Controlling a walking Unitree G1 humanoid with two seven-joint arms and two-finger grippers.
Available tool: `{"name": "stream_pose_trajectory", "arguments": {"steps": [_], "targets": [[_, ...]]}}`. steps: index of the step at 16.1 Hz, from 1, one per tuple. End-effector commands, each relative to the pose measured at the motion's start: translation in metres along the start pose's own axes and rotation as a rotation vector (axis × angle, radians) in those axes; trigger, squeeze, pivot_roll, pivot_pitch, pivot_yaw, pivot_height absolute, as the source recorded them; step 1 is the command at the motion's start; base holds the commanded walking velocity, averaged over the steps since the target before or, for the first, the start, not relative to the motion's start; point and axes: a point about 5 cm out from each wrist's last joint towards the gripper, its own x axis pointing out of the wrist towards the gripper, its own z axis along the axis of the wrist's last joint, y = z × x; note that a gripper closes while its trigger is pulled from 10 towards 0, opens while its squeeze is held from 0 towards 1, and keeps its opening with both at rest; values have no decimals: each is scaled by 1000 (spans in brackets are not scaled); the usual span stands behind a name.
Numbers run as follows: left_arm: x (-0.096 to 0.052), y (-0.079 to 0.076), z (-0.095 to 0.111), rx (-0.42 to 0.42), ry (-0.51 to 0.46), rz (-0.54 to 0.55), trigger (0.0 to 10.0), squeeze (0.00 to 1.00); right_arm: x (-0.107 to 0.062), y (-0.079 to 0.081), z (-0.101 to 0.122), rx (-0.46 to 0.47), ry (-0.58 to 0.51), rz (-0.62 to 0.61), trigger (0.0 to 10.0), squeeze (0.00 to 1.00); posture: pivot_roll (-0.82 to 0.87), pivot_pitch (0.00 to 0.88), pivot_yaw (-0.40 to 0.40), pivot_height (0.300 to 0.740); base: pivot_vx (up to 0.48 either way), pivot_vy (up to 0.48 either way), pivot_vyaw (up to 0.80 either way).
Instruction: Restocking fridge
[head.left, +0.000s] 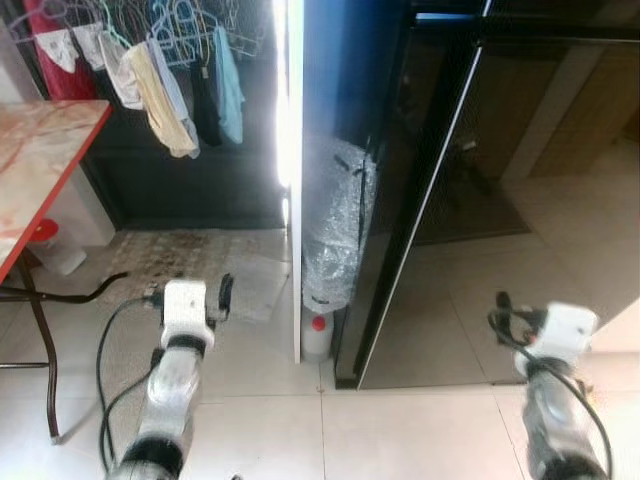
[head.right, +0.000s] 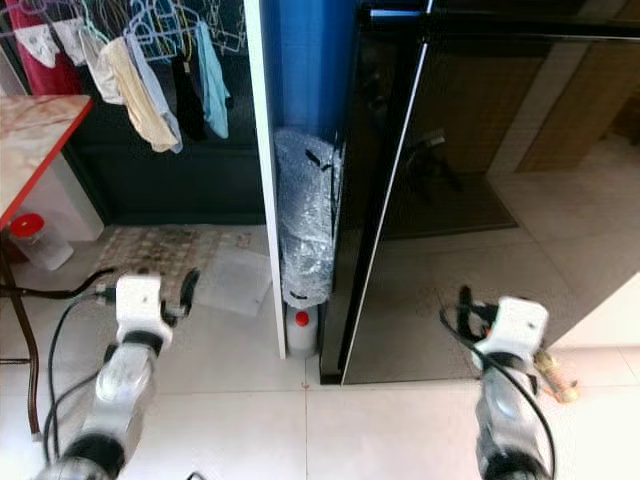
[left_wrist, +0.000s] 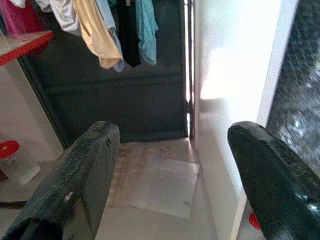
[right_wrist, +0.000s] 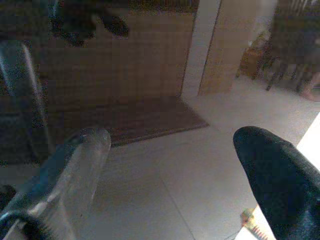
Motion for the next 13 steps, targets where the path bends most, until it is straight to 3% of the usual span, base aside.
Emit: {"name": "stream_pose_trajectory", "arguments": {"steps": [1,4,6,10,13], "targets": [[-8,0,3,11,-34,-19,10000,0,-3,-5,9,-15,-75,10,10000,0,-135,0,-44,722,0,0,0],[-30,5,5,55,-48,-30,10000,0,-18,-4,6,-33,-108,58,10000,0,-128,0,-64,722,0,0,0],[-43,12,5,94,-30,-31,10000,0,-44,1,0,-57,-107,88,10000,0,-132,0,-74,722,0,0,0],[-55,24,12,100,-13,-4,10000,0,-77,-1,-1,-54,-95,81,10000,0,-131,0,-70,722,0,0,0],[-57,26,26,97,-26,-37,10000,0,-81,8,18,-32,-125,77,10000,0,-109,0,-49,722,0,0,0]]}}
